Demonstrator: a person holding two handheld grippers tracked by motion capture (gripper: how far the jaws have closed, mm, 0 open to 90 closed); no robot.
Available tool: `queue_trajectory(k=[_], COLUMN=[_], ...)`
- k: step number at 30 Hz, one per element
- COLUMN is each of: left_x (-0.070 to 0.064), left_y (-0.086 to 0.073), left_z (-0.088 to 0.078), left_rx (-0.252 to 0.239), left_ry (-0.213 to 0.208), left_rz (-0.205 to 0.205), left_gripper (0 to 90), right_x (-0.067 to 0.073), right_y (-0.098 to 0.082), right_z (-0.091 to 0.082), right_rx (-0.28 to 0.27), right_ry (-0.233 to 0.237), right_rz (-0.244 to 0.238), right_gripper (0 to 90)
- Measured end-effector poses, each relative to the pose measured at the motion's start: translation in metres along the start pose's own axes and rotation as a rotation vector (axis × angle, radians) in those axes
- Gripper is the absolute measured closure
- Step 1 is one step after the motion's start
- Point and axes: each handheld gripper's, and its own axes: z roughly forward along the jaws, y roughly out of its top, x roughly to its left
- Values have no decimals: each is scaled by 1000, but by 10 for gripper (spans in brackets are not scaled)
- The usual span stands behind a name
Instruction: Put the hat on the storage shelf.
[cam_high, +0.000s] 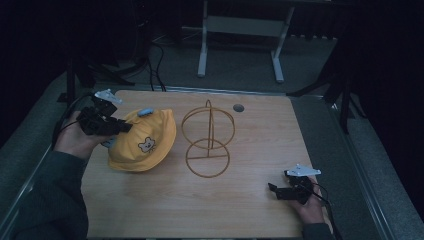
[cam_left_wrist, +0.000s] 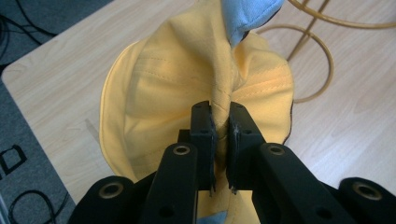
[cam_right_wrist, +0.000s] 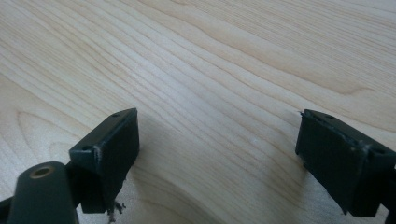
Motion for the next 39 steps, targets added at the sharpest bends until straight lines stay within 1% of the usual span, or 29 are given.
queue_trajectory(k=[3, 10, 16, 26, 39], left_x=[2, 4, 4, 6, 10], left_y=[1, 5, 9, 16, 24], left_z=[-2, -7, -12, -20, -27], left_rx=[-15, -36, -41, -50, -67], left_ry=[6, 15, 16, 3, -13], left_rz=[-13, -23, -12, 5, 10], left_gripper=[828, 829, 830, 829, 830], right_x=[0, 0, 0, 0, 0], right_y=[0, 0, 0, 0, 0], right_z=[0, 0, 0, 0, 0], right_rx=[0, -1, 0, 0, -1], right_ry=[0, 0, 0, 0, 0], right_rz=[0, 0, 1, 0, 0], right_gripper=[134, 135, 135, 135, 135])
